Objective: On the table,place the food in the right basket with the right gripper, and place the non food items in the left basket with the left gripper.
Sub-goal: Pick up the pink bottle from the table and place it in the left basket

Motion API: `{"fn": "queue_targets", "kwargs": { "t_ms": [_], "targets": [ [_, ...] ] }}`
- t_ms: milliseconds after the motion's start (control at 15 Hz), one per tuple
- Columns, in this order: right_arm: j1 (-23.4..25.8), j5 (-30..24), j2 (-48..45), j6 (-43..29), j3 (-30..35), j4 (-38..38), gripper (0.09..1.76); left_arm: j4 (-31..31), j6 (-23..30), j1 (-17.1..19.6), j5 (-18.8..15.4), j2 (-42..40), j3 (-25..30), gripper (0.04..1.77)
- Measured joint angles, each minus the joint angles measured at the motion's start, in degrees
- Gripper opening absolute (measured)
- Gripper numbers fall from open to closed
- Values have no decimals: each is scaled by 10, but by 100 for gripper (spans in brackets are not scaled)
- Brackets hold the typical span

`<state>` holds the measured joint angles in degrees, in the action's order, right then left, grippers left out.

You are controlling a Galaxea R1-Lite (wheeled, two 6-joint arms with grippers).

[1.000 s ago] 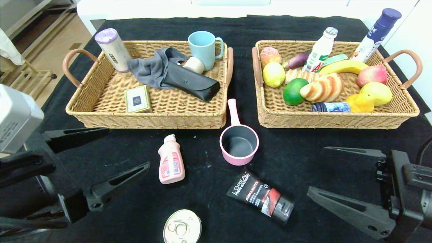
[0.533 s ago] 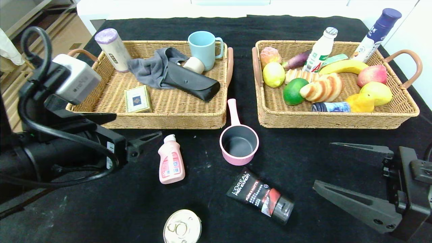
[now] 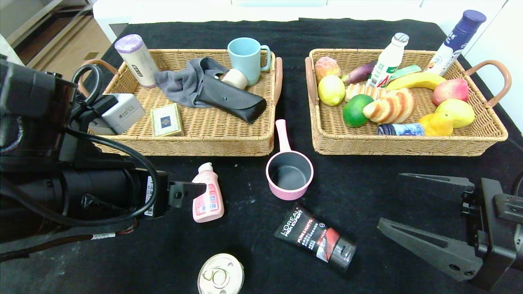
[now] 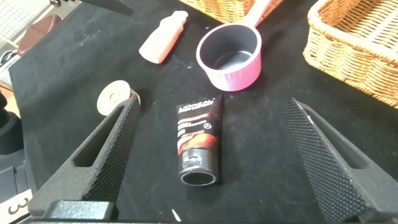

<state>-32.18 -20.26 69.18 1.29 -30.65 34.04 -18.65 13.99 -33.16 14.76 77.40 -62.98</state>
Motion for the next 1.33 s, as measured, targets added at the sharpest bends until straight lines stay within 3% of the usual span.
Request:
{"fn": "queue_targets", "kwargs": {
  "t_ms": [733, 933, 1067, 1200, 1333],
  "targets": [
    [-9, -1, -29, -1, 1, -5, 171, -4, 4, -11, -1, 26, -5, 172],
    [-9, 0, -34, -1, 0, -5, 171, -41, 13, -22, 26, 46, -33, 172],
    [-9, 0, -36, -1, 0, -5, 171, -89, 56, -31, 50, 69, -65, 172],
    [-9, 0, -38, 0, 0, -5, 171, -130, 114, -37, 53, 98, -105, 172],
    [-8, 0, -38, 0, 0, -5, 171, -154, 138, -40, 53, 124, -130, 172]
  ]
}}
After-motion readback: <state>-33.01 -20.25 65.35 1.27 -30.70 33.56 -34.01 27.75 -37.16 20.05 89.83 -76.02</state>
